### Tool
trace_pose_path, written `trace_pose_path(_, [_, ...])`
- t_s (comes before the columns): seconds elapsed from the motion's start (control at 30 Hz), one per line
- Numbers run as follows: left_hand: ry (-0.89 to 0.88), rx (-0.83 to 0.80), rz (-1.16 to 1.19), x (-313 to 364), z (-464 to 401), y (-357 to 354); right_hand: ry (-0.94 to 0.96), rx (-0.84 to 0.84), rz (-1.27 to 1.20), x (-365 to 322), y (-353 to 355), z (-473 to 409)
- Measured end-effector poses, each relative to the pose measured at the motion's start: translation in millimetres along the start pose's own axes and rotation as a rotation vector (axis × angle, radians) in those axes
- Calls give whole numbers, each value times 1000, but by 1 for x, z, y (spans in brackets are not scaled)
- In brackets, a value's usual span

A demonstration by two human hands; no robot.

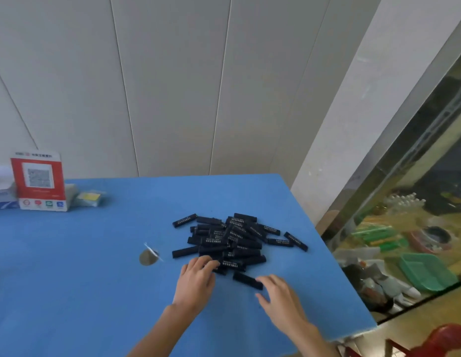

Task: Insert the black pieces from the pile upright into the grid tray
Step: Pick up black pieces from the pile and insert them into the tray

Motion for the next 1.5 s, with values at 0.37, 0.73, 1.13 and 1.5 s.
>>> trace_pose_path(0.37, [112,22,-76,-5,4,-11,267,-86,58,8,-14,-38])
trace_pose_path(0.73, [473,-124,-111,13,41,-19,344,-128,-134,27,2,-47])
trace_pose_path(1.13, [641,220,239,78,68,36,352,-119,-752,-8,63,-23])
trace_pose_path(1.5, [713,399,413,62,108,108,428,-60,-954,-107,85,4])
Point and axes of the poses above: each hand's wrist, its own z-axis away from the middle knuckle, its own y-axis out of the back of the hand, x = y × z, the point moved 10 cm from there along -z, towards the middle knuckle
